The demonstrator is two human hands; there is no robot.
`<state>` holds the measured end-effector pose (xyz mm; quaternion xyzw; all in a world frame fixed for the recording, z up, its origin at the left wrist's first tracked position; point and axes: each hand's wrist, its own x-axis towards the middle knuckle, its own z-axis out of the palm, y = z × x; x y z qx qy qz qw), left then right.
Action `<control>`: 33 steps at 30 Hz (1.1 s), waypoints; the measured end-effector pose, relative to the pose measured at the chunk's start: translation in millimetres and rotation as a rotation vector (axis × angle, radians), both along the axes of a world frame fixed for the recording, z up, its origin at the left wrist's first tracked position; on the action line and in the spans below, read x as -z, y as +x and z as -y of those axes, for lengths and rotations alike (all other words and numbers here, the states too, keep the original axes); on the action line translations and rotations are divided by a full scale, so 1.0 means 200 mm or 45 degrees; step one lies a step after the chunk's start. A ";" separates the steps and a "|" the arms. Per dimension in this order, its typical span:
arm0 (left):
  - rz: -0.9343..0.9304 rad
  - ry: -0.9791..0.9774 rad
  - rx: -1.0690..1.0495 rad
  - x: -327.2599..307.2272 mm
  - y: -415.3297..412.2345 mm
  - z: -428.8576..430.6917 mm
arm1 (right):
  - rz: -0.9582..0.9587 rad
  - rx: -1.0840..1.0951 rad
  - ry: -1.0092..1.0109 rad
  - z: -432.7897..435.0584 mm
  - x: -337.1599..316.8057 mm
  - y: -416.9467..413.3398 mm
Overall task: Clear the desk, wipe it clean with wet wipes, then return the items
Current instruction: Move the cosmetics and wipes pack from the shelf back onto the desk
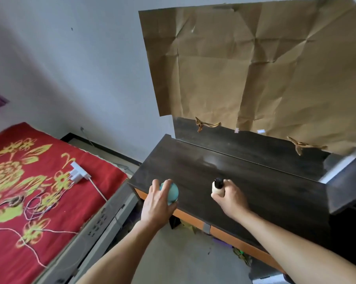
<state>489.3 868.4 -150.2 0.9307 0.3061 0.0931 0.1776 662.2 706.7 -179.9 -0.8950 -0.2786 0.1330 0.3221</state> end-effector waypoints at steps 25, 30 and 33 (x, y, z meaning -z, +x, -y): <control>-0.257 -0.075 0.356 0.44 1.04 -1.45 | -0.123 0.320 -0.087 -1.42 0.41 0.68; -0.319 -0.098 0.513 0.55 1.25 -1.60 | -0.099 0.546 -0.023 -1.59 0.53 0.72; -0.342 -0.138 0.602 0.62 1.33 -1.65 | -0.069 0.628 0.027 -1.68 0.59 0.76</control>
